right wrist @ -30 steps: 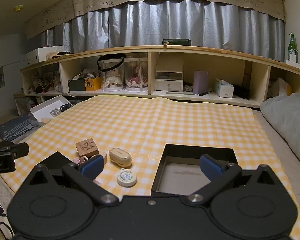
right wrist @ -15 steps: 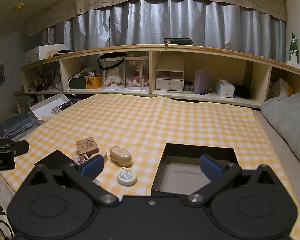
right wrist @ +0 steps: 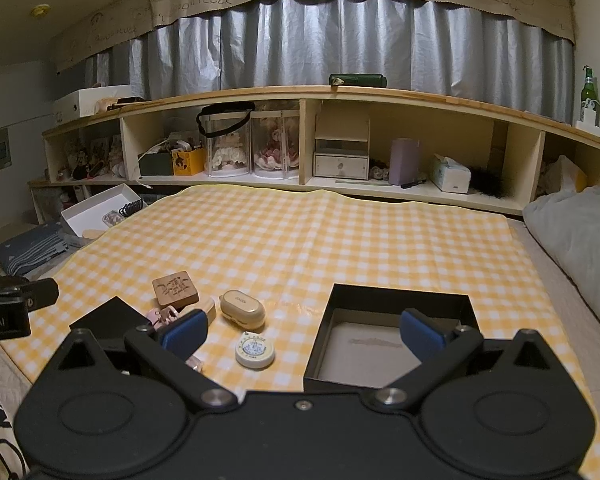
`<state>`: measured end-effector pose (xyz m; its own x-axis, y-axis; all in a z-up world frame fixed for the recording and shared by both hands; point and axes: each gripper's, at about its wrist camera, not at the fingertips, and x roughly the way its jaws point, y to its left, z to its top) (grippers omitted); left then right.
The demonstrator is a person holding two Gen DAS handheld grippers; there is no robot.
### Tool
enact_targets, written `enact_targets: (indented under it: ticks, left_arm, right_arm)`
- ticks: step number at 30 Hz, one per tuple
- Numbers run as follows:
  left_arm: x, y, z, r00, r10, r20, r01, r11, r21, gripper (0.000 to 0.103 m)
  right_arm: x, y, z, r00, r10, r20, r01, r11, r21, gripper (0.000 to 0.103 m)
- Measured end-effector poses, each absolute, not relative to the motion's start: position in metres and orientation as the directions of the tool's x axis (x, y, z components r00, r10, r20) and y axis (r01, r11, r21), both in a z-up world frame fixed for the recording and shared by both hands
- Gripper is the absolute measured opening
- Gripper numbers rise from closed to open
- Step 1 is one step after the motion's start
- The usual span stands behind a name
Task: Organize rigid objects
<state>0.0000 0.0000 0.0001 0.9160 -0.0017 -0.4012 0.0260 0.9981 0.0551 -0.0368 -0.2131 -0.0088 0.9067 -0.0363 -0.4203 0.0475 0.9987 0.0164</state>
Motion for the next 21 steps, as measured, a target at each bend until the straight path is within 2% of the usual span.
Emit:
enact_targets:
  ticks: [21]
  left_arm:
    - [-0.0001,0.0001,0.0001,0.916,-0.003,-0.402,0.027,0.998,0.055,0.103]
  right_arm:
    - [-0.0368,-0.2125,-0.0101,0.905,-0.037,-0.424,0.047,0.999,0.014,0.103]
